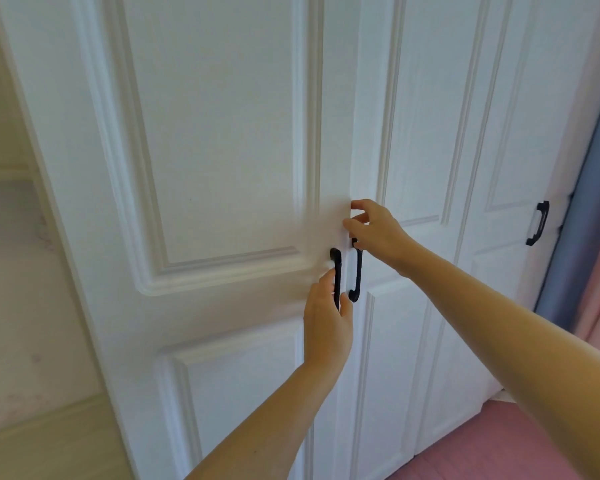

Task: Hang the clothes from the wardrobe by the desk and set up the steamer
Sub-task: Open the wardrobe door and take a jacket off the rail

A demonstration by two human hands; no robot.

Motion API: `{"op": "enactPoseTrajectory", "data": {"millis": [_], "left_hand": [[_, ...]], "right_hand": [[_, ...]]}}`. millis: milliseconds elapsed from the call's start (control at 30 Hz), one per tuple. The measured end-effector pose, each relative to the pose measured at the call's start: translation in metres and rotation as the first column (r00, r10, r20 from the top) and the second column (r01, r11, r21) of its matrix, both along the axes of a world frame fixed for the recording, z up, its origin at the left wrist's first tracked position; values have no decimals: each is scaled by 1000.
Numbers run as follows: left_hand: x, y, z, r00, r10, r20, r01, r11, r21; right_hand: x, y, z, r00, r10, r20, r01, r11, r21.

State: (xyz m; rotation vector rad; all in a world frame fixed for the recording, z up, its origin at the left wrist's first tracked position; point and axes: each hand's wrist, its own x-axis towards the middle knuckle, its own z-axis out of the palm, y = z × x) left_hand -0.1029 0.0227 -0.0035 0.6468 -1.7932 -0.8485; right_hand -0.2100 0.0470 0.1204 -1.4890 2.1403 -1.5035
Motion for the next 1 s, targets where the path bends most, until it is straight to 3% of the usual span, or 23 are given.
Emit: {"op": "enactPoseTrajectory", "data": {"millis": [133,533,1000], "left_hand": [[5,9,0,999,5,-34,-4,1000,17],[30,55,-9,994,85,-71,-88,995,-39],[117,126,-15,994,-54,-96,46,995,-88]], "right_hand": [[0,8,2,990,75,123,-66,995,-82],[22,71,-12,985,85,152,-51,975,-218],[114,160,-20,990,-129,62,141,955,-263]]}}
